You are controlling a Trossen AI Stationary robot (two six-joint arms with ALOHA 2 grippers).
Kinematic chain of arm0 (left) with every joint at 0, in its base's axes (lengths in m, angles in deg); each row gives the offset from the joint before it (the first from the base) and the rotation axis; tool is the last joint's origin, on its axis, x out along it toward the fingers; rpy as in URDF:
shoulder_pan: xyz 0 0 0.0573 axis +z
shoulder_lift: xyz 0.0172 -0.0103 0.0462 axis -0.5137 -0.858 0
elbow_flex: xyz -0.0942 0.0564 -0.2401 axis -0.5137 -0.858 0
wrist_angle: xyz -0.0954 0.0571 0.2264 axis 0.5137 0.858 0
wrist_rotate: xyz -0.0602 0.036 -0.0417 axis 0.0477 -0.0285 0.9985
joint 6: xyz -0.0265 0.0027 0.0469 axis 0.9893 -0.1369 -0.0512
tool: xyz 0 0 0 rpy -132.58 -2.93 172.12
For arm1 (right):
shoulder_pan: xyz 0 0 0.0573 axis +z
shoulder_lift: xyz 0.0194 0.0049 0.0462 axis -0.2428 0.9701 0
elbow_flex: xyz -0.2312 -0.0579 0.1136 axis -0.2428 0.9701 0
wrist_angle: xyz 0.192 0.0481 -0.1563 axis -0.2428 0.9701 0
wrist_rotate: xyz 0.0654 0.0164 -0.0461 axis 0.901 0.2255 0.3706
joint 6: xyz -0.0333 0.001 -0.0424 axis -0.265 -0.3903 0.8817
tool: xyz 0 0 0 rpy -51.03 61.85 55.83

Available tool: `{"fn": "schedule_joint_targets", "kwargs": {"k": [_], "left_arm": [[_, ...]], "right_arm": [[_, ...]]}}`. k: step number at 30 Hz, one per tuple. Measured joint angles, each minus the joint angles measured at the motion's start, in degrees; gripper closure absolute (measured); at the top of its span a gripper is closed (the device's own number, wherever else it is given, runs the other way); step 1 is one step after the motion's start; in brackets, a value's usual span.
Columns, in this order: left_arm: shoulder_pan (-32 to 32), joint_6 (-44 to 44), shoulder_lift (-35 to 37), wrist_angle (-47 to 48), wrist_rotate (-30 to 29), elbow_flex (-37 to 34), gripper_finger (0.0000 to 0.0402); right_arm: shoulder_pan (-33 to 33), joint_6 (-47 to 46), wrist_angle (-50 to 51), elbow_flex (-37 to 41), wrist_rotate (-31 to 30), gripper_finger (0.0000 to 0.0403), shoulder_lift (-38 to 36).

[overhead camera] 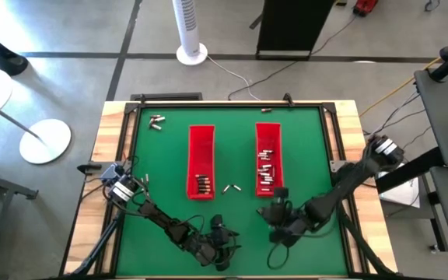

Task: Sort batteries
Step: Put the silver battery into the right red bin

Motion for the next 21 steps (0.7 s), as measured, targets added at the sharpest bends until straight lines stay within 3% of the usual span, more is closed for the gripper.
{"fn": "schedule_joint_targets", "kwargs": {"k": [7,14,21], "left_arm": [[-0.02,0.73,0.08,0.30,0.26,0.00,0.0216],[-0.02,0.77,0.11,0.25,0.31,-0.02,0.0216],[0.03,0.68,0.11,0.10,0.17,-0.07,0.0216]], "right_arm": [[-7.72,5.67,12.05,-0.47,2.32,0.0369,-3.77],[-20.19,19.71,13.23,-1.97,14.94,0.0369,-1.85],[-29.40,29.84,16.04,-5.18,21.97,0.0369,0.27]]}}
